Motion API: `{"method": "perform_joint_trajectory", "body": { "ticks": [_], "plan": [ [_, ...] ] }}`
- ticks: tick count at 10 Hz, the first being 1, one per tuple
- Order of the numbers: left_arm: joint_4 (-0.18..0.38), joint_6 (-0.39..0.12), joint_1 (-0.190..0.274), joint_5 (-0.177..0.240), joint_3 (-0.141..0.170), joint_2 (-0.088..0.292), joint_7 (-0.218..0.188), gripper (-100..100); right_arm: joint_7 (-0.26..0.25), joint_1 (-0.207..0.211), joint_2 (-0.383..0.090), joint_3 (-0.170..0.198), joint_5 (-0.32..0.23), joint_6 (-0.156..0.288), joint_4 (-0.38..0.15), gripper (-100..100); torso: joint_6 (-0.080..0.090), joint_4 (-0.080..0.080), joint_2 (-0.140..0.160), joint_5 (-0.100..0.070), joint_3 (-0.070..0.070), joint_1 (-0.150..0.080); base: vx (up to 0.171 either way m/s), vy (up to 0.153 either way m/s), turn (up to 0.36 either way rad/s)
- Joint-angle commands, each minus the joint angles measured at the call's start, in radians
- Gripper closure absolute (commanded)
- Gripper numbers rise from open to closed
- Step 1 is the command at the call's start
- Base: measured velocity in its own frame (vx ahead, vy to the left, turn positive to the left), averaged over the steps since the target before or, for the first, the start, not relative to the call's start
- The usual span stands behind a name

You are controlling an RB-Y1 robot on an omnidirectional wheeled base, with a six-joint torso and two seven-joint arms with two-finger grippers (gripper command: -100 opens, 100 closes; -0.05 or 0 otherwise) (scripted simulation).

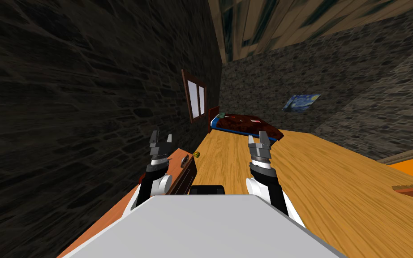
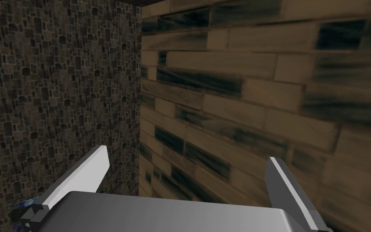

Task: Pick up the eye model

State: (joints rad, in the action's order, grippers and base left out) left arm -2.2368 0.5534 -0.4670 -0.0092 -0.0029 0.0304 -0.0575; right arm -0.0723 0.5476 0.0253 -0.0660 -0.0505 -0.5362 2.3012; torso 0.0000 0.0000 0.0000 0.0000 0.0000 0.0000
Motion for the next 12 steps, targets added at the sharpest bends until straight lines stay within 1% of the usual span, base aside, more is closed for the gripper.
{"method": "perform_joint_trajectory", "body": {
  "ticks": [1,3,6,8,9,12],
  "plan": [
    [0.028,-0.011,0.018,0.015,0.005,0.036,-0.009,-100,0.000,0.000,0.000,0.000,0.000,0.000,0.000,0,0.000,0.000,0.000,0.000,0.000,0.000,-0.002,-0.032,0.018],
    [0.067,-0.026,0.043,0.036,0.011,0.065,-0.023,-100,0.000,0.000,0.000,0.000,0.000,0.000,0.000,0,0.000,0.000,0.000,-0.001,0.000,-0.004,-0.008,-0.073,0.025],
    [0.147,-0.058,0.097,0.081,0.024,0.096,-0.051,-100,0.000,0.000,0.000,0.000,0.000,0.000,0.000,0,0.000,0.000,0.001,-0.001,0.000,-0.007,-0.014,-0.106,0.034],
    [0.207,-0.084,0.140,0.118,0.035,0.108,-0.074,-100,0.000,0.000,0.000,0.000,0.000,0.000,0.000,0,0.000,0.000,0.001,-0.002,0.000,-0.008,-0.022,-0.135,0.040],
    [0.213,-0.084,0.140,0.118,0.035,0.108,-0.074,-100,0.000,0.000,0.000,0.000,0.000,0.000,0.000,0,0.000,0.000,0.001,-0.002,0.001,-0.010,-0.019,-0.111,0.019],
    [0.325,-0.130,0.213,0.178,0.053,0.118,-0.110,-100,0.000,0.000,0.000,0.000,0.000,0.000,0.000,0,0.000,0.000,0.001,-0.002,0.000,-0.007,-0.020,-0.114,0.041]
  ]
}}
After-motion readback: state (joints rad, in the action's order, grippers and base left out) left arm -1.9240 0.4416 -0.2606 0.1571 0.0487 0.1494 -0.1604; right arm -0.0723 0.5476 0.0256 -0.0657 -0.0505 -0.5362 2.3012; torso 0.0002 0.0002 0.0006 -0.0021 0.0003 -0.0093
